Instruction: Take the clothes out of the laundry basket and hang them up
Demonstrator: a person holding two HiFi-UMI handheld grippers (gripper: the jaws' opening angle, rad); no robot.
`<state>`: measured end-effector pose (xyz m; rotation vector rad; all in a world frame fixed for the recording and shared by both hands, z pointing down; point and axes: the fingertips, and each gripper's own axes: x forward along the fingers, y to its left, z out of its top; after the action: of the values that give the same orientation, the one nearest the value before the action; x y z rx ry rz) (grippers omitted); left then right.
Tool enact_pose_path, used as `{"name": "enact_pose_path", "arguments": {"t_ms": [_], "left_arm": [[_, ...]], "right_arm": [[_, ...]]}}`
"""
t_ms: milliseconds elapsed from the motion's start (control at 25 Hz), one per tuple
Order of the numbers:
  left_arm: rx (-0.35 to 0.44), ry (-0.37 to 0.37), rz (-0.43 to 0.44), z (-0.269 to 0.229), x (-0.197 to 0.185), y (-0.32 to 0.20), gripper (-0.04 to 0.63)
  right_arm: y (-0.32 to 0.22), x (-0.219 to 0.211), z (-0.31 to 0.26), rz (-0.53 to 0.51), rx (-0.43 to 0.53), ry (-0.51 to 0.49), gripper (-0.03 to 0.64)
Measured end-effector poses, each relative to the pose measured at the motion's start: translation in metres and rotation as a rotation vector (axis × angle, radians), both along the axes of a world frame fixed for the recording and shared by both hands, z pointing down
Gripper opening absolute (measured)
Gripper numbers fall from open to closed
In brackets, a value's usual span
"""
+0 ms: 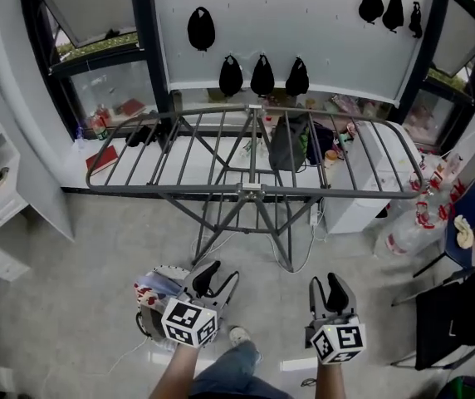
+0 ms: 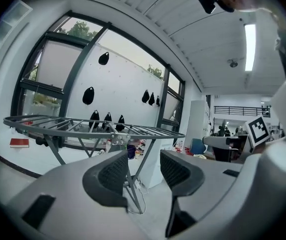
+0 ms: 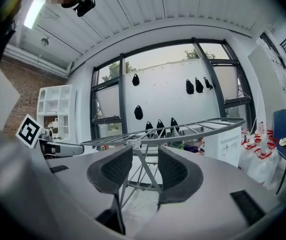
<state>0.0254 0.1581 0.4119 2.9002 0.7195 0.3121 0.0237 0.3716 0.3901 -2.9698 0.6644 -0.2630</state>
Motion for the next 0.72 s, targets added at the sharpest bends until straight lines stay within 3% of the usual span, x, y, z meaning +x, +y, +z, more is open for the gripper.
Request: {"name": "enact_pose_path", "arguments": {"t_ms": [240,520,720], "left_arm": [[0.021,0.012,-0.038,-0.012,0.053,-0.015,0.201],[-0.002,0.060,0.000,-0.040,0.127,0.001,0.201],[-0.005,0.089,0.016,-0.053,0.168,0.009,0.201]], "right_arm": [[-0.017,0.066,-0.012,-0.040,0.021,0.006,0.143],[-0.014,0.122,-0.016,-0.033,-0.028,0.005,0.143],[-0.017,0.157,-0.031,-0.027,-0.049,0.073,0.143]]}}
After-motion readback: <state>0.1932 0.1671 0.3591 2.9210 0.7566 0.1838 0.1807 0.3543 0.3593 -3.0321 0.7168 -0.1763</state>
